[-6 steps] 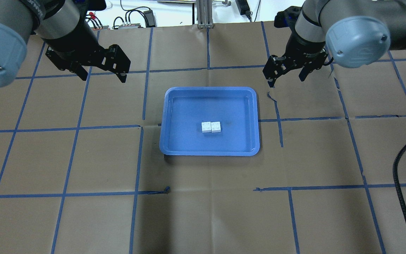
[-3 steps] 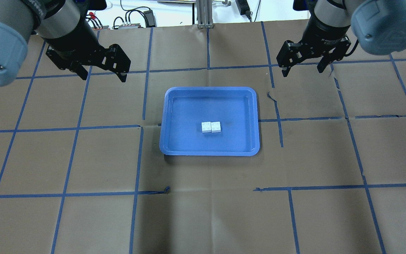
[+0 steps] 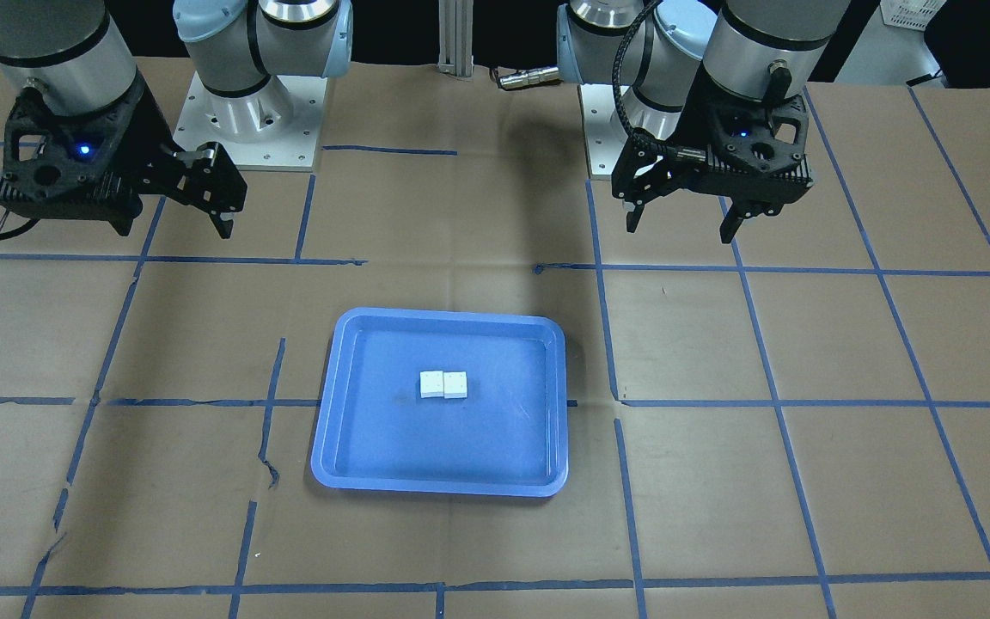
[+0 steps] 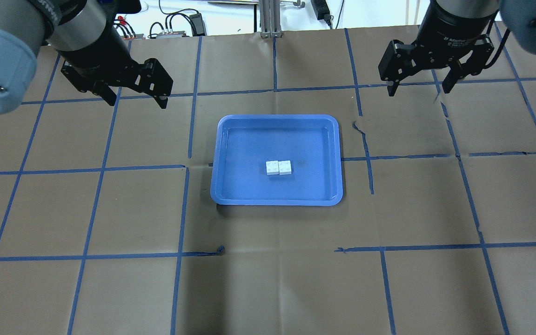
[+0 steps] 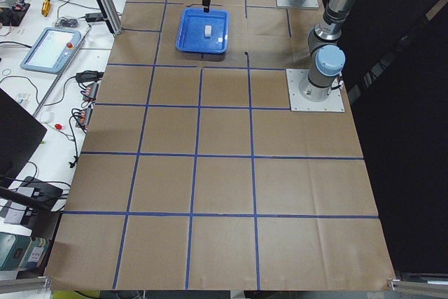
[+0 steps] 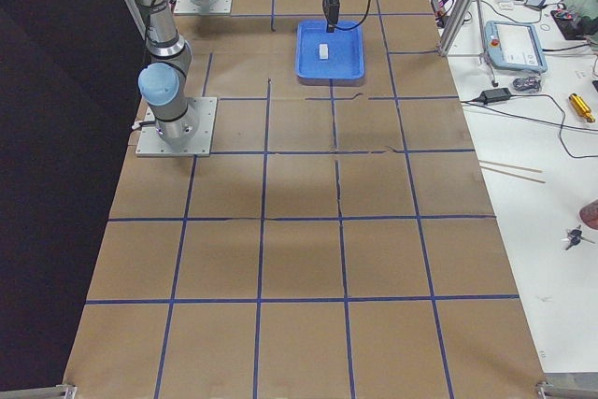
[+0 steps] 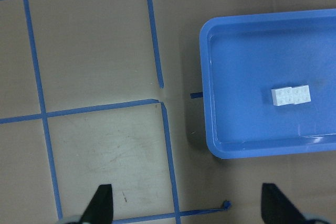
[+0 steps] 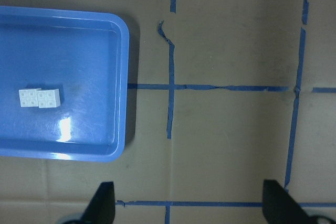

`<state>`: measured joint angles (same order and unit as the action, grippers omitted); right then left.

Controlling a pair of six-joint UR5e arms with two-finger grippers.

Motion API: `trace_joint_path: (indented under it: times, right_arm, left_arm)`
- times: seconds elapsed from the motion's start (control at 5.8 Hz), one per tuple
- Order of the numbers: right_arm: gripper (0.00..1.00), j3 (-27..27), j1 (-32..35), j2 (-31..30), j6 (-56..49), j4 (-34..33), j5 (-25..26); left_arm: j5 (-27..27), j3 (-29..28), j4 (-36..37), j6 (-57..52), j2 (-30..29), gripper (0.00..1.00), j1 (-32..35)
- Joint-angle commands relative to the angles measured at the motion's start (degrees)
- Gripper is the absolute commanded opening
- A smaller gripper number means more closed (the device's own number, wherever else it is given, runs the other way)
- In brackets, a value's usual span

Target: Assemble white blocks and place on blue tray

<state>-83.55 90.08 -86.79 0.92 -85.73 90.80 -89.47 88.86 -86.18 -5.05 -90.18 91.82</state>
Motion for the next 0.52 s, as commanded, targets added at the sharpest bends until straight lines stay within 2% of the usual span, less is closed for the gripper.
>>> trace_joint_path:
  times: [0.0, 0.34]
  right_arm:
    - [1.00, 1.4, 1.2, 0.4, 1.9, 1.3, -0.5]
    - [1.00, 2.2, 1.2, 2.3, 2.0, 0.9, -0.5]
  left_arm:
    - [0.0, 0.0, 0.0, 0.0, 0.0, 0.99, -0.1]
    - [0.0, 0.0, 0.0, 0.0, -0.1, 0.99, 0.0]
